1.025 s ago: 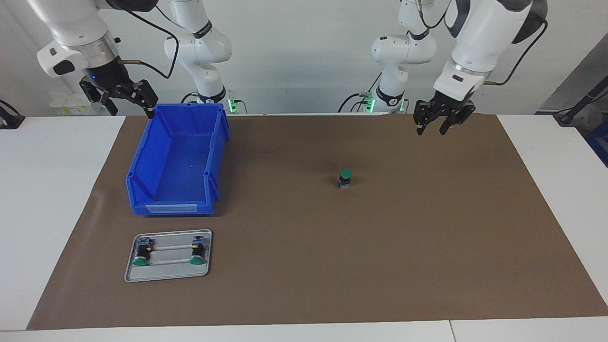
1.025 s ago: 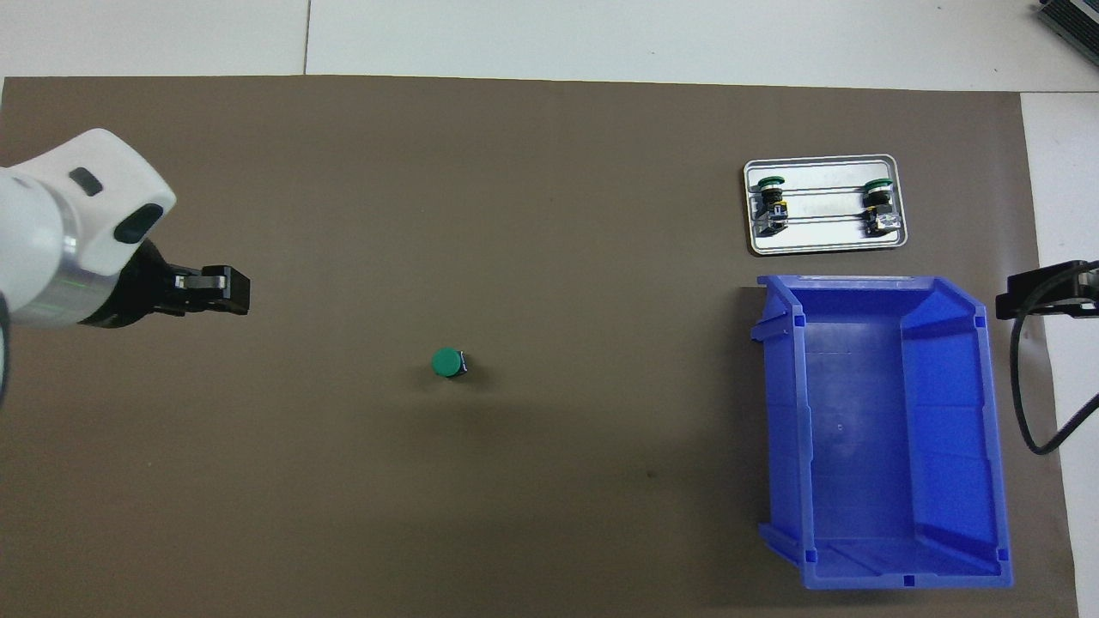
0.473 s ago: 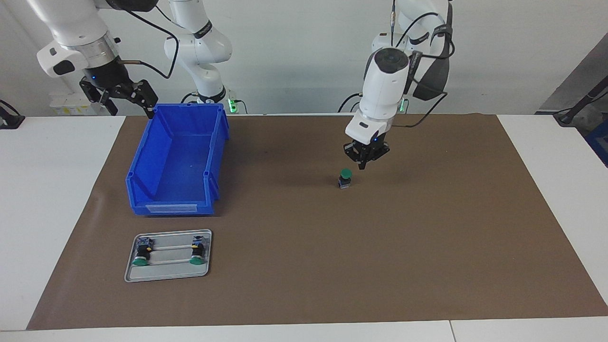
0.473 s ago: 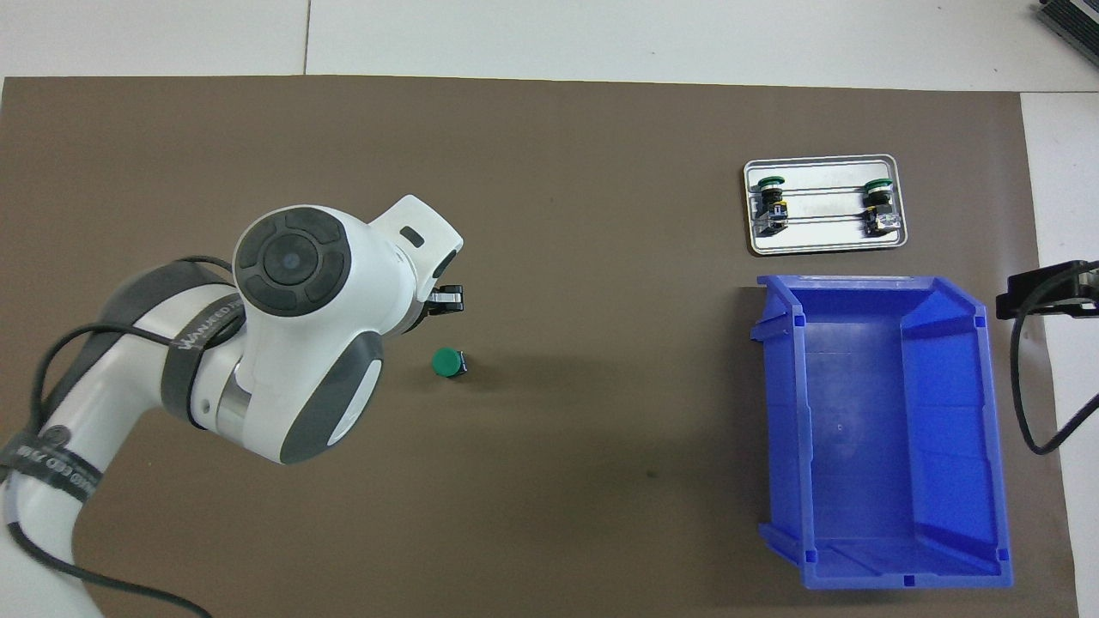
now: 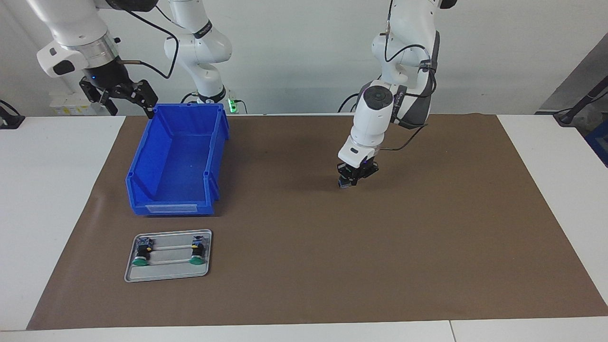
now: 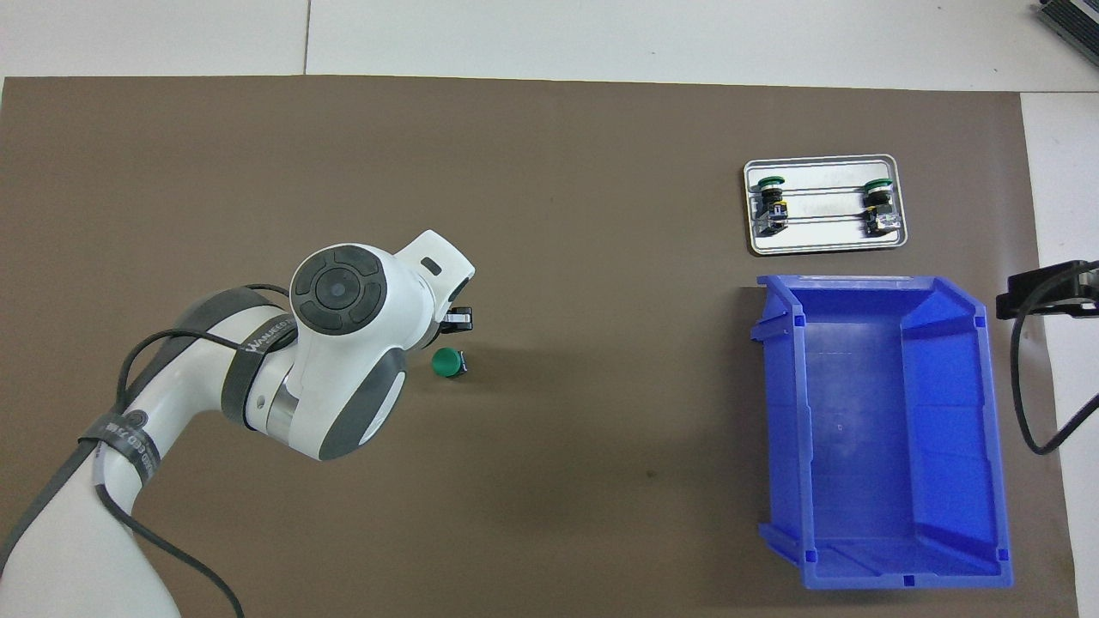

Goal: Place and press button with both arms

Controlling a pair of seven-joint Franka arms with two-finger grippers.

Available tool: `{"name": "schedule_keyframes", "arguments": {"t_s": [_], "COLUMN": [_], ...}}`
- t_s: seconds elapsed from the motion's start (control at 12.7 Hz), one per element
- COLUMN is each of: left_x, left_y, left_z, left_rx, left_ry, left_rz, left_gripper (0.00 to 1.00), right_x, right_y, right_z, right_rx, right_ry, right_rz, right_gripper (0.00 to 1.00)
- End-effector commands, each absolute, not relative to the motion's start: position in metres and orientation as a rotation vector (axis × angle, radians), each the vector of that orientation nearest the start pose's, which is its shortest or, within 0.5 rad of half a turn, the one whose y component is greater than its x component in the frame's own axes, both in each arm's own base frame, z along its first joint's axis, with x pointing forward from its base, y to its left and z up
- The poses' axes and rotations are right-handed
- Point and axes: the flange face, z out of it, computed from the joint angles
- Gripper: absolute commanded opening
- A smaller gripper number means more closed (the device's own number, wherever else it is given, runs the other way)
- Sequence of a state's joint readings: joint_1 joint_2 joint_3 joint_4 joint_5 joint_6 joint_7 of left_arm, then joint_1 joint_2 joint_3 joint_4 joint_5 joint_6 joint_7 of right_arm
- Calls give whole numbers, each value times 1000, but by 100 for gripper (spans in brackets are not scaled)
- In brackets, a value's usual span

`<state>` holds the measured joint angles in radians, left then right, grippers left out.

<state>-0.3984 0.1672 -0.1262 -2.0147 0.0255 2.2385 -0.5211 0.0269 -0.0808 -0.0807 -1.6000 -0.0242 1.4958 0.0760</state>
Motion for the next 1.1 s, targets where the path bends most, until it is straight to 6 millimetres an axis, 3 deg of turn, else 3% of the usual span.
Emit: {"name": "schedule_keyframes", "arguments": {"t_s": [0.0,0.32,0.47,0.95,1.02], "left_x": [507,509,497,477,469], "left_y": [-296,-298,-309,-304,-310], "left_z": [387,405,401,378,374], "left_rx": [-3171,-3141,-3135,-3143,-3148], "left_ry": [-11,-13,21,22,38], "left_rz": [-50,59,71,74,58], "left_gripper": [0,0,0,0,0], "right_x": [515,515,515,515,515], "right_y": [-34,-34,-35,-35,-35], "right_z": [649,649,649,649,649], "right_rx": [-3124,-3124,-3124,-3124,-3124], "right_ry": [232,232,234,234,234], "right_rz": [44,44,44,44,44], "right_gripper": [100,100,100,100,100]}}
